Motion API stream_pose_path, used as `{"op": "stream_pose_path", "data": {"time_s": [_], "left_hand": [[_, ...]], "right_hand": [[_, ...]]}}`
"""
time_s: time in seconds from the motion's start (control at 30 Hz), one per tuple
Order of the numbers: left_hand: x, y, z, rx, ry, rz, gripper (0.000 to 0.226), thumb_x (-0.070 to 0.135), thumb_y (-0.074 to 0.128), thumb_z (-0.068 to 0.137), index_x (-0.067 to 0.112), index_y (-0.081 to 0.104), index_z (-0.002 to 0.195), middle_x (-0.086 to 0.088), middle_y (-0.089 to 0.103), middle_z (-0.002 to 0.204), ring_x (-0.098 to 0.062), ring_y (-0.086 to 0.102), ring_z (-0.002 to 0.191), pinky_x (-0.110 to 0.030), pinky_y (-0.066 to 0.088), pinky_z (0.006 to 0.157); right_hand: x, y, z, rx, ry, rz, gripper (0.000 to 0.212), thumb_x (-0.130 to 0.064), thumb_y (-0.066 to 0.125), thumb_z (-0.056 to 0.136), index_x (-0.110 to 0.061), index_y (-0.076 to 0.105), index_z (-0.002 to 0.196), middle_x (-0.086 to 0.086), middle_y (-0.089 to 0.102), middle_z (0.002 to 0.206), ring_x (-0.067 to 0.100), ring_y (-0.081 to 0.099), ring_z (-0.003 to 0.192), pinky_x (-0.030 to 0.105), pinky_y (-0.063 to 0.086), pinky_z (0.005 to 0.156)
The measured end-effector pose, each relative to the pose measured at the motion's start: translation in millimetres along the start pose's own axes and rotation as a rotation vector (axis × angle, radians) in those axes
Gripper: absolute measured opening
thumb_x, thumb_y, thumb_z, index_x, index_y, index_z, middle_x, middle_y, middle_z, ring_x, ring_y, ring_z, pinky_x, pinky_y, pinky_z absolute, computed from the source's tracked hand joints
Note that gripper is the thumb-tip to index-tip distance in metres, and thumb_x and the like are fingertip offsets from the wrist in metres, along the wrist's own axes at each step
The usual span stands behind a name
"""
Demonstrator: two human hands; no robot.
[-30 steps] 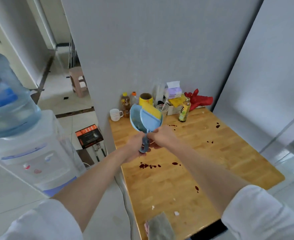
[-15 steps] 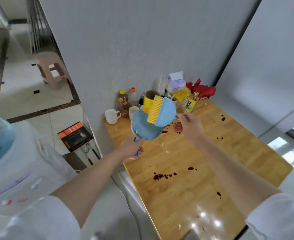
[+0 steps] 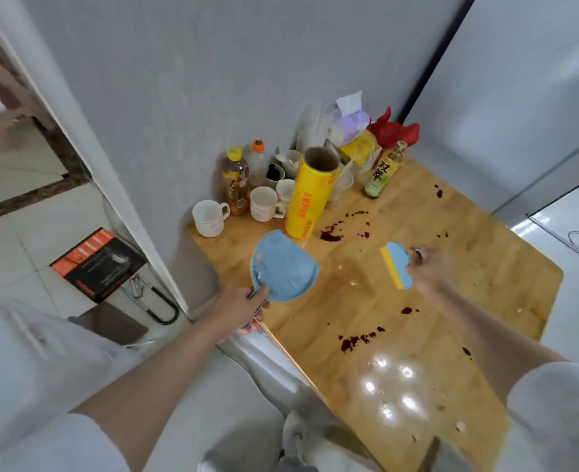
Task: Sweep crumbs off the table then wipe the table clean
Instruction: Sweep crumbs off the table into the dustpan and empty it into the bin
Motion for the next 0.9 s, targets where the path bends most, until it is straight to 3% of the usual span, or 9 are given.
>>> {"op": "stream_pose_path", "data": {"time_s": [0.17, 0.3, 0.37, 0.53, 0.63, 0.73, 0.9], "left_hand": [[-36.9, -36.8, 27.4, 0.078, -0.012, 0.019, 0.041, 0.047, 0.055, 0.098, 0.009, 0.063, 0.085, 0.0, 0.061, 0.06, -0.014, 0.052, 0.046, -0.023, 0.043, 0.045], [-74.9, -64.7, 20.6, 0.103, -0.053, 0.068, 0.04, 0.04, 0.056, 0.1, 0.008, 0.06, 0.078, 0.002, 0.055, 0.047, -0.013, 0.047, 0.038, -0.024, 0.041, 0.044], [-98.4, -77.4, 15.1, 0.119, -0.107, 0.067, 0.041, 0.041, 0.057, 0.099, 0.004, 0.063, 0.081, -0.001, 0.057, 0.051, -0.015, 0.051, 0.039, -0.023, 0.042, 0.043], [-136.3, -93.5, 5.1, 0.105, -0.174, 0.068, 0.044, 0.044, 0.059, 0.097, 0.002, 0.066, 0.086, -0.005, 0.061, 0.061, -0.018, 0.057, 0.046, -0.025, 0.046, 0.046], [-148.9, -99.1, 2.5, 0.058, -0.18, 0.141, 0.044, 0.043, 0.054, 0.1, 0.002, 0.067, 0.092, -0.006, 0.063, 0.069, -0.015, 0.057, 0.044, -0.023, 0.047, 0.045], [-161.6, -100.0, 4.7, 0.019, -0.199, 0.173, 0.043, 0.044, 0.051, 0.101, 0.005, 0.066, 0.095, -0.006, 0.066, 0.075, -0.014, 0.06, 0.046, -0.024, 0.051, 0.048], [-174.0, -88.3, 11.3, -0.049, -0.23, 0.176, 0.041, 0.042, 0.05, 0.102, 0.005, 0.064, 0.092, -0.004, 0.059, 0.067, -0.013, 0.051, 0.043, -0.024, 0.045, 0.044]], "right_hand": [[-11.2, 67.9, 25.4, -0.021, -0.026, -0.102, 0.03, -0.017, 0.042, 0.104, 0.003, 0.065, 0.108, 0.022, 0.068, 0.093, 0.038, 0.062, 0.083, 0.038, 0.046, 0.069], [-56.4, 111.3, 2.3, -0.05, -0.144, -0.181, 0.03, -0.019, 0.04, 0.106, 0.0, 0.063, 0.101, 0.015, 0.064, 0.084, 0.025, 0.051, 0.061, 0.029, 0.032, 0.054], [-76.6, 128.9, -13.4, -0.058, -0.209, -0.206, 0.031, -0.02, 0.041, 0.106, 0.0, 0.063, 0.097, 0.013, 0.063, 0.078, 0.017, 0.047, 0.054, 0.026, 0.026, 0.045], [-94.4, 140.7, -27.2, -0.103, -0.341, -0.244, 0.032, -0.025, 0.043, 0.106, -0.003, 0.066, 0.101, 0.017, 0.072, 0.083, 0.029, 0.063, 0.068, 0.032, 0.043, 0.053], [-90.9, 120.7, -10.6, -0.069, -0.301, -0.228, 0.032, -0.025, 0.045, 0.105, -0.003, 0.068, 0.111, 0.019, 0.072, 0.086, 0.032, 0.064, 0.071, 0.031, 0.041, 0.058], [-90.2, 120.1, 2.7, -0.095, -0.263, -0.24, 0.032, -0.023, 0.05, 0.103, -0.003, 0.068, 0.12, 0.023, 0.073, 0.101, 0.038, 0.067, 0.089, 0.03, 0.037, 0.065], [-124.1, 157.9, -44.6, -0.27, -0.427, -0.215, 0.026, -0.02, 0.049, 0.104, -0.009, 0.068, 0.117, 0.015, 0.073, 0.092, 0.025, 0.063, 0.071, 0.03, 0.042, 0.056]]}}
Point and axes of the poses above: each hand's wrist, its own z-axis towards the middle knuckle, its own y-axis out of the palm, x = y × z, the point moved 6 cm from there along z, towards the middle knuckle
